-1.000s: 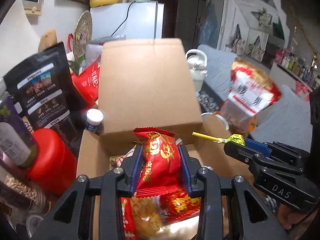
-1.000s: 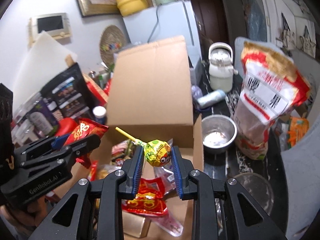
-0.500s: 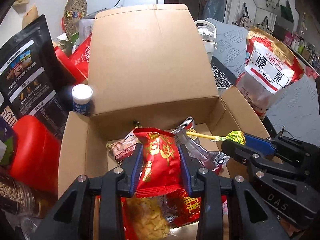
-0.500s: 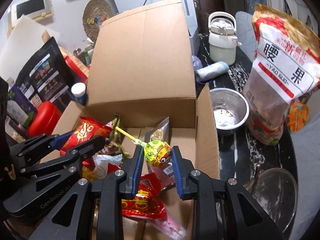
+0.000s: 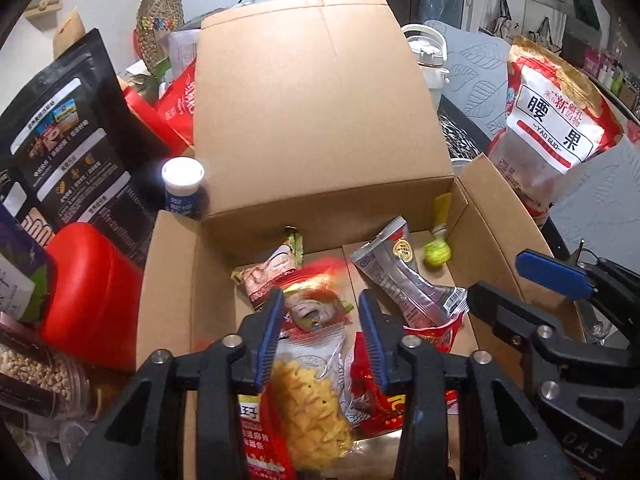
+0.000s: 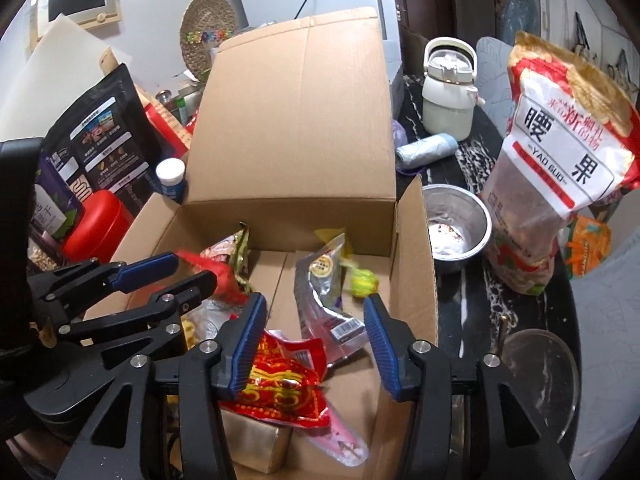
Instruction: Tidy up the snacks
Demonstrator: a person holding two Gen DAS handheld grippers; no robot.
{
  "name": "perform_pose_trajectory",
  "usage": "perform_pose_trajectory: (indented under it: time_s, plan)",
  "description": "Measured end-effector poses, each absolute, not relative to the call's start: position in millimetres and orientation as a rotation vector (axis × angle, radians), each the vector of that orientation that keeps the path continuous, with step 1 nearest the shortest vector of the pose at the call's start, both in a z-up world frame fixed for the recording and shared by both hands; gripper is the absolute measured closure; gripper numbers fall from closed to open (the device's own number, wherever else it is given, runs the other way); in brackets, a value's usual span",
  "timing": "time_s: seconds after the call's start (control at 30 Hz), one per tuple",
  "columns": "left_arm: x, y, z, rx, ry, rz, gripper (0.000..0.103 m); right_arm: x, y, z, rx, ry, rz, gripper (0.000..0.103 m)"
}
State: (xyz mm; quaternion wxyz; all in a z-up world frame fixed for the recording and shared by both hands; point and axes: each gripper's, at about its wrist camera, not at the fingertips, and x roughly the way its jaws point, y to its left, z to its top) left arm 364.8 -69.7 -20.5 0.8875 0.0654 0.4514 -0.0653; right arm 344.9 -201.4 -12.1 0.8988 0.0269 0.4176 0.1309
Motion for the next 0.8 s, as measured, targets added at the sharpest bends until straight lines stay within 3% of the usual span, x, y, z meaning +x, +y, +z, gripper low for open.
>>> perform_pose_trajectory:
  time_s: [0.13, 0.8]
  plan:
    - [358, -64, -12, 0.128, 0.910, -0.117, 0.042, 340, -203, -6, 0.048, 0.850, 0.261, 0.052]
    - [301, -51, 65, 0.103, 0.734, -0.104, 0.042, 282, -199, 64, -0.003, 0.694, 0.254, 0.052]
